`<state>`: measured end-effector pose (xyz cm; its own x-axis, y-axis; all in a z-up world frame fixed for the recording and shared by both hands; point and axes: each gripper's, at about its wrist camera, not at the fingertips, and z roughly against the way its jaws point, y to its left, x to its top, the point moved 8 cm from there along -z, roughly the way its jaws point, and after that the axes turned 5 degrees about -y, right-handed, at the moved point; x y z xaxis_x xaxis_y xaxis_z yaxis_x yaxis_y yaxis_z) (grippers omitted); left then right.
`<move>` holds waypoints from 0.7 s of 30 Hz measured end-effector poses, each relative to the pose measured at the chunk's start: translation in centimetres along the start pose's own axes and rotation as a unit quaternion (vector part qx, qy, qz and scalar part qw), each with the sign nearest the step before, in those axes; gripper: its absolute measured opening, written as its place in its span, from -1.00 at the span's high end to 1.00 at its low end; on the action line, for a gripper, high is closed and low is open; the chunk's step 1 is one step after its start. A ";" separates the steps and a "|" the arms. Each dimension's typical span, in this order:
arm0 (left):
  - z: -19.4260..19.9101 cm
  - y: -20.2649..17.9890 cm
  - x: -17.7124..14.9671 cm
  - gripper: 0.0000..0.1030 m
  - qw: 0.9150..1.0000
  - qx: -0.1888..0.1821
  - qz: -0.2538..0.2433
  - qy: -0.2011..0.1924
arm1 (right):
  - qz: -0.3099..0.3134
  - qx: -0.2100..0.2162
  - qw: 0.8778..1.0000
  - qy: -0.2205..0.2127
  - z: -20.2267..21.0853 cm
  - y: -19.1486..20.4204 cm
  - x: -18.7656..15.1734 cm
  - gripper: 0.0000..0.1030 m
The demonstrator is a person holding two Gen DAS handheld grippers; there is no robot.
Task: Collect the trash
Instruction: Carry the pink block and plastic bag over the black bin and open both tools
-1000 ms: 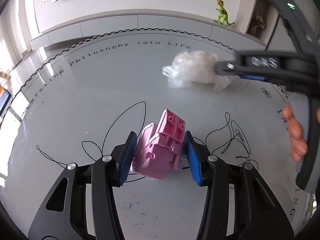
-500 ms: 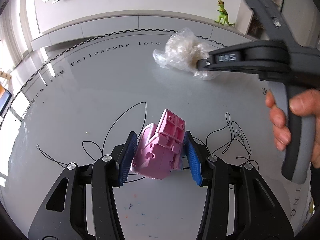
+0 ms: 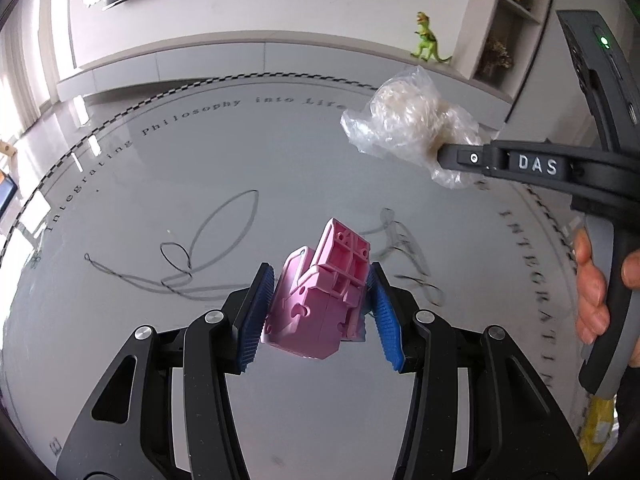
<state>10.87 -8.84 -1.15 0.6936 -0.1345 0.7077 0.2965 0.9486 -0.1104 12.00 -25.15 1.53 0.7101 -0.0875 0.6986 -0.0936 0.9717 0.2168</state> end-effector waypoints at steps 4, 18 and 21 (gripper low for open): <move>1.9 -2.3 -0.6 0.08 1.000 -0.012 -0.010 -0.004 | -0.014 0.002 1.000 -0.009 3.1 -1.3 -1.1 0.58; 7.8 -13.4 -2.8 0.07 0.995 -0.072 -0.069 -0.023 | -0.062 -0.022 0.997 -0.052 14.0 -7.6 -6.2 0.57; 9.0 -16.5 -3.8 0.08 0.992 -0.091 -0.087 -0.024 | -0.067 -0.044 0.994 -0.068 16.9 -9.6 -7.6 0.57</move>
<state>-2.56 -21.43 4.25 0.5914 -0.2731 0.7587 0.5248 0.8447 -0.1050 -4.32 -37.52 5.66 0.6100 -0.2414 0.7547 0.0613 0.9640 0.2587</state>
